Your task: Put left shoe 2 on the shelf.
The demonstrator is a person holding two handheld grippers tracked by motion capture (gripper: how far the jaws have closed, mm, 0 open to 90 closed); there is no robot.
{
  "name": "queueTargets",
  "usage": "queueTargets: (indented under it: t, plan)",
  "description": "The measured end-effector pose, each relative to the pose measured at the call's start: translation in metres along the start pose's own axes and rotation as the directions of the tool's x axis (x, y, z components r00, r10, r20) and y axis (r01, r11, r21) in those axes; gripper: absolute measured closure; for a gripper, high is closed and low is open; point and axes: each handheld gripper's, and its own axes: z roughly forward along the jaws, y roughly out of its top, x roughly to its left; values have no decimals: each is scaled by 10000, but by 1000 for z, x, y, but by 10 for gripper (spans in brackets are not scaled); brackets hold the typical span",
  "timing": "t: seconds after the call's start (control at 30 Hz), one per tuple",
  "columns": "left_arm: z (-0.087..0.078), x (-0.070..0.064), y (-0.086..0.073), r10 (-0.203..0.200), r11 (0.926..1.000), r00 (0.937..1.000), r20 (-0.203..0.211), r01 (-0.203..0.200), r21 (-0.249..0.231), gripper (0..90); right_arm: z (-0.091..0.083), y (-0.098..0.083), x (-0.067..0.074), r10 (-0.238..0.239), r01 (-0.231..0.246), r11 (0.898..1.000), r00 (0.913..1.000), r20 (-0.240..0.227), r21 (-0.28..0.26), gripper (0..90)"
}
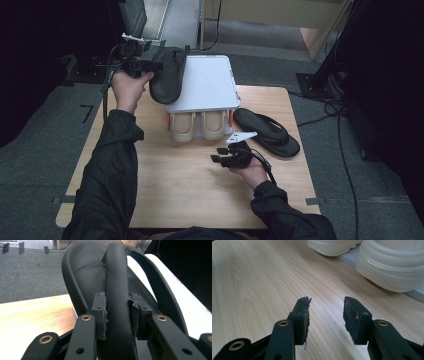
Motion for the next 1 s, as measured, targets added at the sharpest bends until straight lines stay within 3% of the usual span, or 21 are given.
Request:
queueTargets:
  t: [0.27,0.43,0.73,0.83,1.0]
  plan:
    - [20,-11,-6,107,9996,9994,325,-116,249,689,-3,-4,-1,40,-39,10000,9999,158,-81,562]
    - [27,-15,-9,254,9989,9992,293,-265,377,686,-4,-6,-1,99,-98,9999,9997,217,-38,562]
    - [25,-16,-11,306,9983,9981,538,-332,483,656,-4,-7,-2,104,-103,9999,9996,253,-47,562]
    - [20,-15,-10,394,9981,9967,708,-426,448,582,-4,-7,-3,97,-96,9999,9996,258,-45,562]
    - [6,-12,-9,490,9984,9964,688,-507,235,554,-3,-7,-2,115,-116,9999,9996,268,8,562]
